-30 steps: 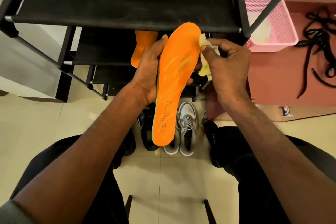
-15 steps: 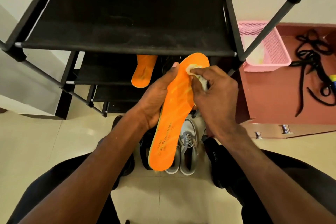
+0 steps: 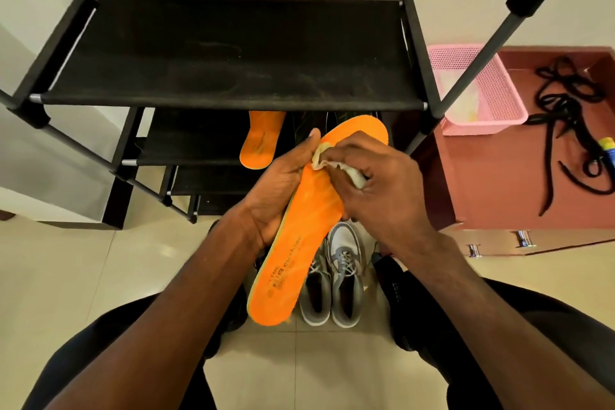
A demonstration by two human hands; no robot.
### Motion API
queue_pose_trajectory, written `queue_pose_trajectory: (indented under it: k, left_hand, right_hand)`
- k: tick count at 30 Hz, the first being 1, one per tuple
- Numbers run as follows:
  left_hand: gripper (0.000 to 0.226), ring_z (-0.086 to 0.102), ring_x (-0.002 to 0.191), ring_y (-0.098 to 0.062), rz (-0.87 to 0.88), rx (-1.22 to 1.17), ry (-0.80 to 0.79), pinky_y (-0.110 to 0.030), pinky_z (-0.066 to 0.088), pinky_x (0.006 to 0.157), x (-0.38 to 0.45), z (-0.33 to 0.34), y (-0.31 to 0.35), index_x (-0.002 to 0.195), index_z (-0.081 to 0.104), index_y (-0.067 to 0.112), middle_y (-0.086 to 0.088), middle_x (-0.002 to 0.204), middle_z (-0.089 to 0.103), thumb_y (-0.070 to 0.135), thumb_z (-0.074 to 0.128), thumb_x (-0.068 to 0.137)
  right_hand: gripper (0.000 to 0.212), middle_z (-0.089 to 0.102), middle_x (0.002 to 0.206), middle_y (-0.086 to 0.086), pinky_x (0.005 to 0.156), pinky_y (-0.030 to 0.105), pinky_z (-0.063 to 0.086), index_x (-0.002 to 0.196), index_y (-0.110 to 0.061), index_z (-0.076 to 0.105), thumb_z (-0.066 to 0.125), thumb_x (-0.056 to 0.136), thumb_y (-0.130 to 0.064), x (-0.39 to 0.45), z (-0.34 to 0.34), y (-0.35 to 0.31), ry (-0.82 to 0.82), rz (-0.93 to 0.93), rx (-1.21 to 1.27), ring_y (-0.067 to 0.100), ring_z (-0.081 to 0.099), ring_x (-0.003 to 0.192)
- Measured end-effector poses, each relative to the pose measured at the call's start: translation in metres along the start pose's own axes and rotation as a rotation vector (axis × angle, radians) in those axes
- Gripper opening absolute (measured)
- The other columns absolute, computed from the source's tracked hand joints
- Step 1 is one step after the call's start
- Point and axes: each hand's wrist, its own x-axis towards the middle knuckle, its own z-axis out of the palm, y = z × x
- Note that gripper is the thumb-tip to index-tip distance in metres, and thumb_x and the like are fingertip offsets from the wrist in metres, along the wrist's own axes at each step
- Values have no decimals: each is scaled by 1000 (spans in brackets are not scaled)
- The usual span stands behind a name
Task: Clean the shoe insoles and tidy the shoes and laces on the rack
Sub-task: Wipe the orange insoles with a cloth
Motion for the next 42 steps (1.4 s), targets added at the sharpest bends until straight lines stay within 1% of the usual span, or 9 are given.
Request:
queue_pose_trajectory:
  k: [4,9,14,18,23,28,33,39,42]
  left_hand:
    - [49,70,88,-34,8,62,40,-47,59,79,2,2,-2,106,80,17,-18,108,73,46,41,108]
    - [46,73,81,-22,-19,-24,77,-34,60,76,3,1,-1,94,78,12,-11,92,73,41,44,106]
    - [60,71,76,-23,-5,64,8,-39,57,66,2,9,-4,80,83,25,-5,87,77,40,33,110]
    - [62,74,65,-17,-5,-54,58,-30,61,63,5,3,-4,67,81,17,-6,72,74,35,39,108]
    - [52,72,80,-27,3,37,20,-45,56,73,3,2,-5,90,82,18,-10,94,76,41,39,108]
    - [41,71,72,-21,17,-56,58,-34,59,71,7,-3,-6,90,74,11,-9,81,72,37,46,105]
    - [42,69,95,-36,28,55,-53,-52,55,78,7,2,-8,139,59,19,-15,118,71,35,38,107]
    - [49,70,92,-33,37,36,11,-51,56,79,7,4,-10,110,79,22,-13,109,75,46,36,108]
    - [54,71,97,-31,14,-6,19,-48,56,86,11,1,-10,120,73,15,-16,114,74,55,38,107]
  right_hand:
    - [22,72,107,-11,73,42,60,107,-21,81,71,89,-13,6,-7,10,156,189,-169,14,71,89]
    - [17,74,106,-12,73,41,60,104,-17,82,75,91,-9,-2,2,-6,-69,-28,74,11,72,90]
    - [20,73,101,-11,72,41,60,103,-21,82,70,89,-13,9,-9,7,162,202,-169,14,71,86]
    - [17,74,102,-8,71,40,59,100,-13,82,74,89,-3,-2,3,-10,-86,-7,117,11,72,88]
    - [20,72,101,-14,71,39,59,102,-26,81,72,89,-13,8,-9,6,129,189,-151,11,69,85]
    - [20,74,104,-13,69,40,59,103,-20,81,73,89,-8,-3,2,-7,-27,29,32,10,72,86]
    - [22,75,109,-10,77,39,61,111,-22,81,70,93,-17,12,-14,11,243,315,-216,14,71,90]
    - [21,73,107,-12,83,35,61,110,-20,81,73,93,-11,8,-8,10,152,232,-20,4,70,95]
    - [21,74,109,-12,78,40,61,110,-19,81,74,92,-12,4,0,0,49,103,-26,10,72,96]
